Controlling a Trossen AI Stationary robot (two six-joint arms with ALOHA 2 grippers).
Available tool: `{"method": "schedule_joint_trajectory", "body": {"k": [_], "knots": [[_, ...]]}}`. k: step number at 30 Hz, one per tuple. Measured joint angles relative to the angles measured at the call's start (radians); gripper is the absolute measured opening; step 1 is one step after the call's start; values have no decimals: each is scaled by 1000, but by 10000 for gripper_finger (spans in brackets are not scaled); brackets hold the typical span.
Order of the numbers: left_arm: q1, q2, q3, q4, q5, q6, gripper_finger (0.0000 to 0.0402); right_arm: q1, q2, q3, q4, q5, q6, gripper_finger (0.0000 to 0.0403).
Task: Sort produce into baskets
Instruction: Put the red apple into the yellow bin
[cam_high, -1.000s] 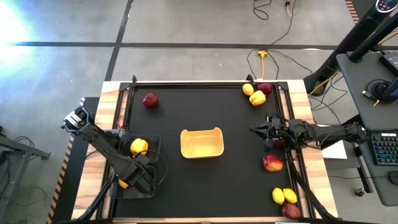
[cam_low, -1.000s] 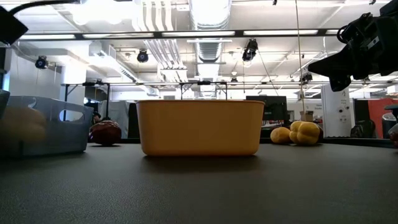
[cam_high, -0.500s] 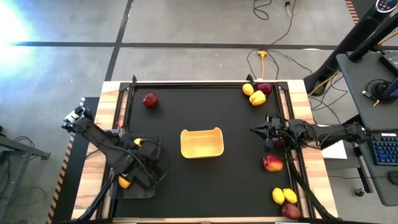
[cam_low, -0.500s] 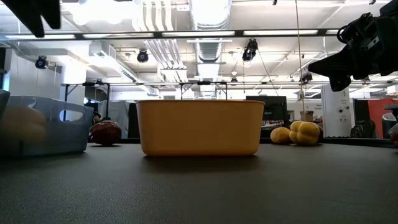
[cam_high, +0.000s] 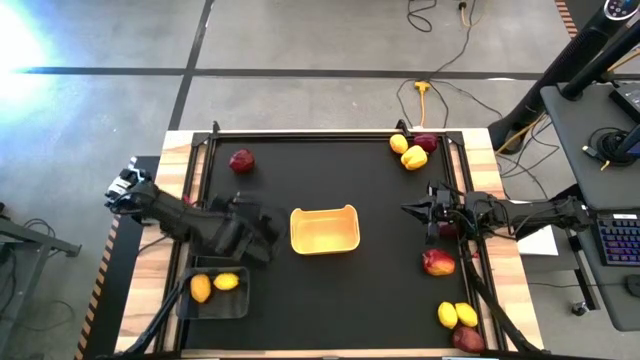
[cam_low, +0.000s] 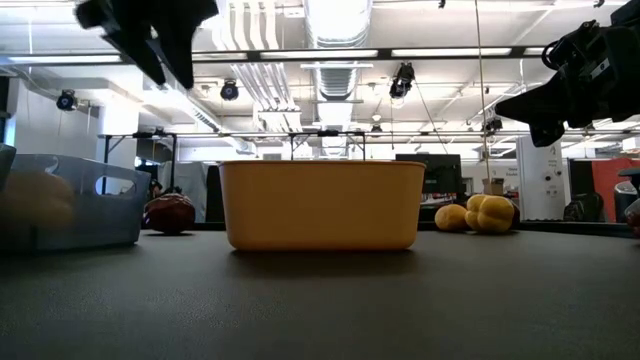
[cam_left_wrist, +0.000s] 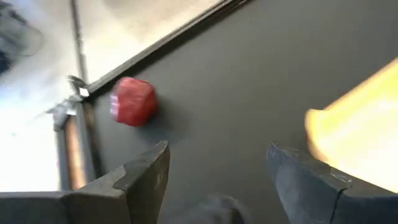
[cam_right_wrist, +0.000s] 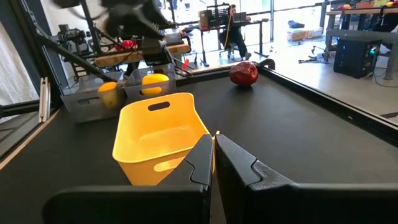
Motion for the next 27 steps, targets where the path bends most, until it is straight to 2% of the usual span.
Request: {"method": "schedule_joint_trajectory", "body": {"k": [5, 9, 15, 19, 23, 27], "knots": [[217, -55, -39, 62, 41, 291, 245, 0, 0, 0, 0, 0, 0, 9], [452, -72, -60, 171, 121, 587, 254, 0, 0, 0, 0, 0, 0, 9], [862, -51, -134, 401, 406, 1040, 311, 0, 0, 0, 0, 0, 0, 9], [1079, -20, -155, 413, 470, 1224, 356, 0, 0, 0, 0, 0, 0, 9], [1184, -12, -166, 426, 549, 1294, 383, 0, 0, 0, 0, 0, 0, 9], [1187, -12, -191, 482, 559, 1354, 386, 0, 0, 0, 0, 0, 0, 9]]}}
